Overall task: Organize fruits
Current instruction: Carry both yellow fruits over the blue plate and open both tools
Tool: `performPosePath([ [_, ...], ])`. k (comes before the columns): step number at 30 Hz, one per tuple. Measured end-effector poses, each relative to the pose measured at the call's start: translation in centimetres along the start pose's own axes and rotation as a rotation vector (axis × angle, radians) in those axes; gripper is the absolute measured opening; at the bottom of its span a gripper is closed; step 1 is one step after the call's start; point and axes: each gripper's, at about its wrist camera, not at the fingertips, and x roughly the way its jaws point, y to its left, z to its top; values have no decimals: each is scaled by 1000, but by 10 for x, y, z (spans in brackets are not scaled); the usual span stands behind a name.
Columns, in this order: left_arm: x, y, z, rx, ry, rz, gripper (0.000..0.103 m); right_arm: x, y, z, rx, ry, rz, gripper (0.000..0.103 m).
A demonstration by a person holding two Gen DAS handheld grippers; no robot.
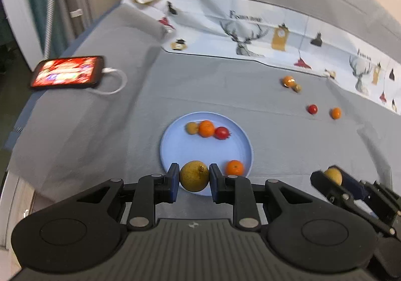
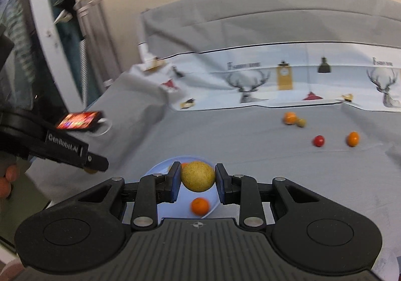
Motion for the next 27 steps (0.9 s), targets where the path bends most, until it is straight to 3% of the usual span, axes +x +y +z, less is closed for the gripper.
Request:
performPosePath([
  [9, -10, 26, -21, -33, -18, -62, 28, -18, 44, -10, -108, 26, -29, 30],
  [27, -17, 38, -24, -53, -56, -87, 28, -15, 62, -4, -169, 35, -61, 30],
])
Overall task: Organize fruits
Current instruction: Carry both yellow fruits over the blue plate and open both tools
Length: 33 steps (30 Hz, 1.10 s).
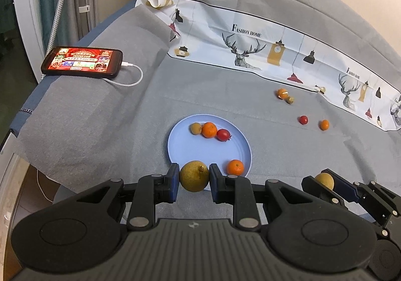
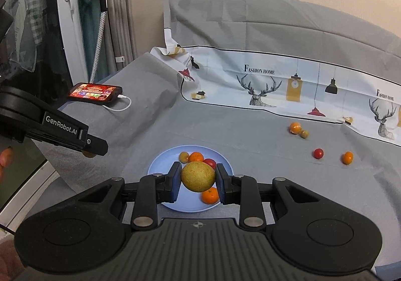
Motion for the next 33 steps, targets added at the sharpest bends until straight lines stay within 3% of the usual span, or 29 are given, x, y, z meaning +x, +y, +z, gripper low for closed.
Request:
performPosePath([
  [23, 11, -1, 5, 9, 19, 0, 28, 11, 0, -1, 1, 34, 12, 30],
  [33, 35, 2, 25, 8, 43, 22, 28, 33, 0, 3, -9, 56, 8, 30],
])
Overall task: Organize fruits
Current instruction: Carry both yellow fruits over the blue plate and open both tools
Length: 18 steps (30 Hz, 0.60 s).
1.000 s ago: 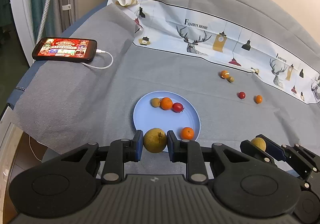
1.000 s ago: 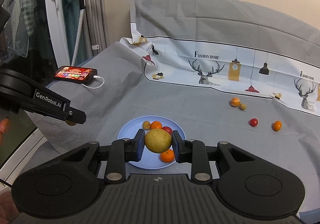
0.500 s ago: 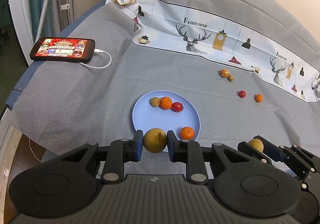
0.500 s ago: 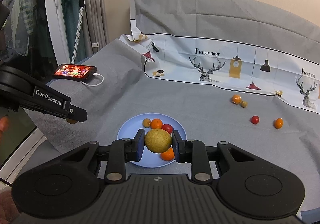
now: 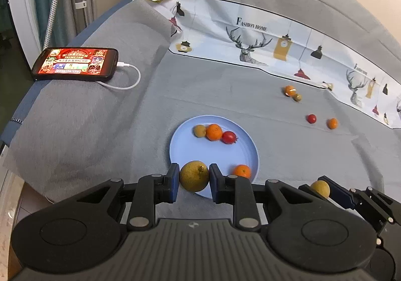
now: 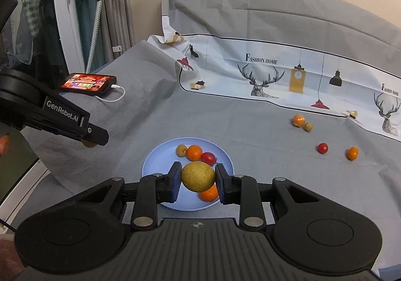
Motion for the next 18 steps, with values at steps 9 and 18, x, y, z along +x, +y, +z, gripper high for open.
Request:
performPosePath([
  [9, 49, -6, 24, 22, 52, 19, 28, 48, -6, 10, 11, 51, 10, 30],
  [18, 115, -9, 41, 55, 101, 49, 28, 113, -16, 13, -23, 121, 8, 30],
])
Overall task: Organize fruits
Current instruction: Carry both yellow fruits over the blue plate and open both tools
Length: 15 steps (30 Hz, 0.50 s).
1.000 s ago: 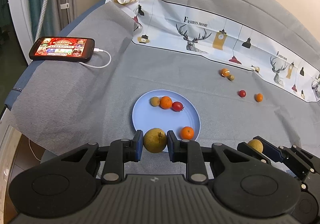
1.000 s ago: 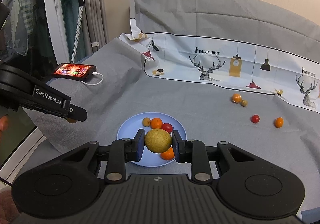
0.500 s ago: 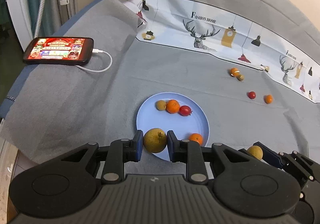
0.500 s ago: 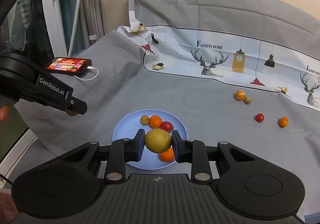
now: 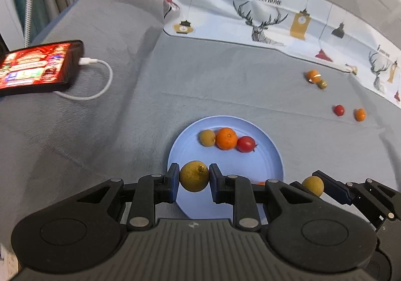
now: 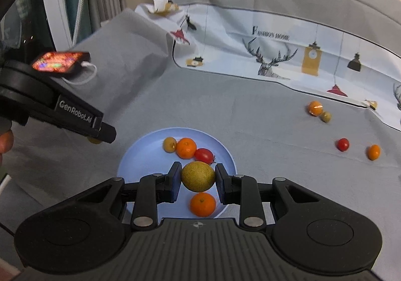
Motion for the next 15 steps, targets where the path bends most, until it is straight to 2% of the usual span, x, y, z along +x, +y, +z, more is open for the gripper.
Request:
performPosePath([
  [15, 96, -2, 19, 51, 80, 55, 29, 92, -4, 1, -63, 106, 19, 30],
])
